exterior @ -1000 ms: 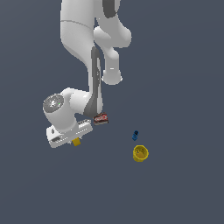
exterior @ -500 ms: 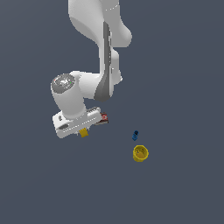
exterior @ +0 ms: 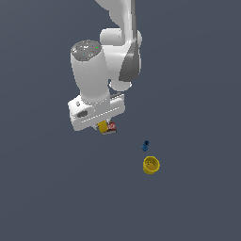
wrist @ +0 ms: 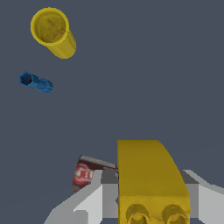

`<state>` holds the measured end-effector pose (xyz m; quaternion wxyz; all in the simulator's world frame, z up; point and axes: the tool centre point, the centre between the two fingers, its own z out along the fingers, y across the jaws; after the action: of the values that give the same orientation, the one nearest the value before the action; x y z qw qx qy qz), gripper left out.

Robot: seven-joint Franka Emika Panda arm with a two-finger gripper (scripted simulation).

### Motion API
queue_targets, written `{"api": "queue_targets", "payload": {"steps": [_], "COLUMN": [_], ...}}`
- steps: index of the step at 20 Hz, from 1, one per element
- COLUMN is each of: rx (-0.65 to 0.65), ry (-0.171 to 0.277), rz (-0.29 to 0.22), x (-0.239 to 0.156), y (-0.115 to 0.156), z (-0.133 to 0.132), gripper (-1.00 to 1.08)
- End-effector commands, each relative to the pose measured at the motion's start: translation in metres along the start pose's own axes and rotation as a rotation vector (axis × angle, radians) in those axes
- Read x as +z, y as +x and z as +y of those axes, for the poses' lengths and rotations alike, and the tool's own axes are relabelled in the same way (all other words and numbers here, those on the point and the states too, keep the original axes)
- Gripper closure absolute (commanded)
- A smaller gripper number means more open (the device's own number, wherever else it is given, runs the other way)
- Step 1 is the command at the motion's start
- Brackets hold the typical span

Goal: Pick up a designated object from a clutter of objects.

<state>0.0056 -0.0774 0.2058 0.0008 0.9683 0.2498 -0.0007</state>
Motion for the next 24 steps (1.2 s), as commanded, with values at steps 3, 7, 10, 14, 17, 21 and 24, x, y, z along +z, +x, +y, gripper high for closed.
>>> {"api": "queue_targets", "payload": {"steps": [3,7,10,14,17,21,24], "rx": [0.0,0.0,0.0,0.0,0.0,0.0,0.0], "ry": [-0.001,-0.001,-0.001,-0.001,0.0,0.001,0.001], "rz": [0.0,0.0,0.0,0.0,0.0,0.001,0.001], "x": [-0.045,-0.084,-0.11,-0.139,-0.157,-0.173,-0.179], "y": [0.006,0.012,0.016,0.021,0.025,0.028,0.03], "z": [-0.034,-0.062,-0.081,-0.102,-0.114,-0.125,-0.129], "gripper": [1.08,1.08,1.08,1.08,1.08,1.08,1.08]}}
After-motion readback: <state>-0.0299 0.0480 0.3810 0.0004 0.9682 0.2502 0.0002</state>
